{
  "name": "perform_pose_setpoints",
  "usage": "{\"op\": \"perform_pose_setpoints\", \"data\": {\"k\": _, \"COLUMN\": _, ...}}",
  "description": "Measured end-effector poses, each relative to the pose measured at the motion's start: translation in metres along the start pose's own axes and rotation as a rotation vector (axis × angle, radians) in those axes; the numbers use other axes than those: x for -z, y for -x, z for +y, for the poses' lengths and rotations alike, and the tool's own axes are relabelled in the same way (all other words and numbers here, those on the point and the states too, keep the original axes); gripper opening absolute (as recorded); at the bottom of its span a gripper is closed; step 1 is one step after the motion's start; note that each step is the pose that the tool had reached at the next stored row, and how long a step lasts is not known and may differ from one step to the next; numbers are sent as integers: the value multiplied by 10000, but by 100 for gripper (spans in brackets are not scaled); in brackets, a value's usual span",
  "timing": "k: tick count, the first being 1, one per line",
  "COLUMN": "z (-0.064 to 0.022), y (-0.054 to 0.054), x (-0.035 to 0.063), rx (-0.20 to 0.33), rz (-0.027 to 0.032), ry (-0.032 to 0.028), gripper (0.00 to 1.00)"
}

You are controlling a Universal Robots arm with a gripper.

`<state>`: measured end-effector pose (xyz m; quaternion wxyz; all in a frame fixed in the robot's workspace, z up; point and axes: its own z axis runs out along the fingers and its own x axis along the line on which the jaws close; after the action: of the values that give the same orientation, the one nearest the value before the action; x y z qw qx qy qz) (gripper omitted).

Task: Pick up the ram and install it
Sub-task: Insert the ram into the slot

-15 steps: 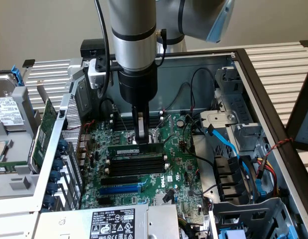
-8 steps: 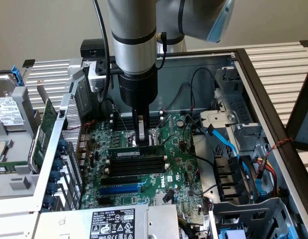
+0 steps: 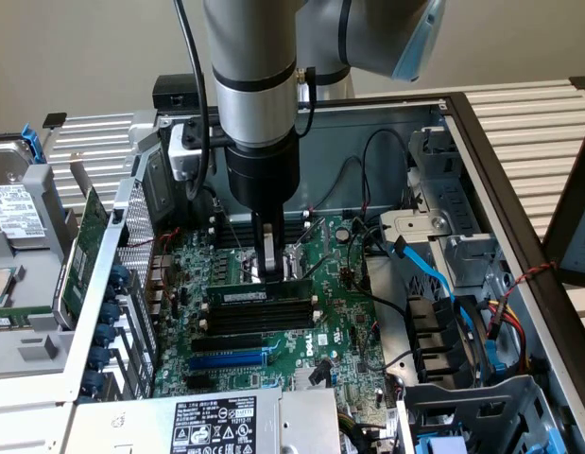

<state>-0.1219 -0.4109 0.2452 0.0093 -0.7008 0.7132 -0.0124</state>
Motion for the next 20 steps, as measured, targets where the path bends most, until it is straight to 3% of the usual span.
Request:
{"op": "perform_pose_setpoints", "data": {"k": 5, "z": 11, "y": -1, "x": -10, "rx": 2, "rz": 89, "ry": -55, "gripper": 13}}
{"op": "perform_pose_setpoints", "data": {"k": 12, "z": 57, "y": -1, "x": -25, "rx": -4, "rz": 102, "ry": -279, "gripper": 13}}
{"op": "perform_pose_setpoints", "data": {"k": 20, "z": 59, "y": -27, "x": -49, "rx": -8, "rz": 103, "ry": -297, "gripper": 13}}
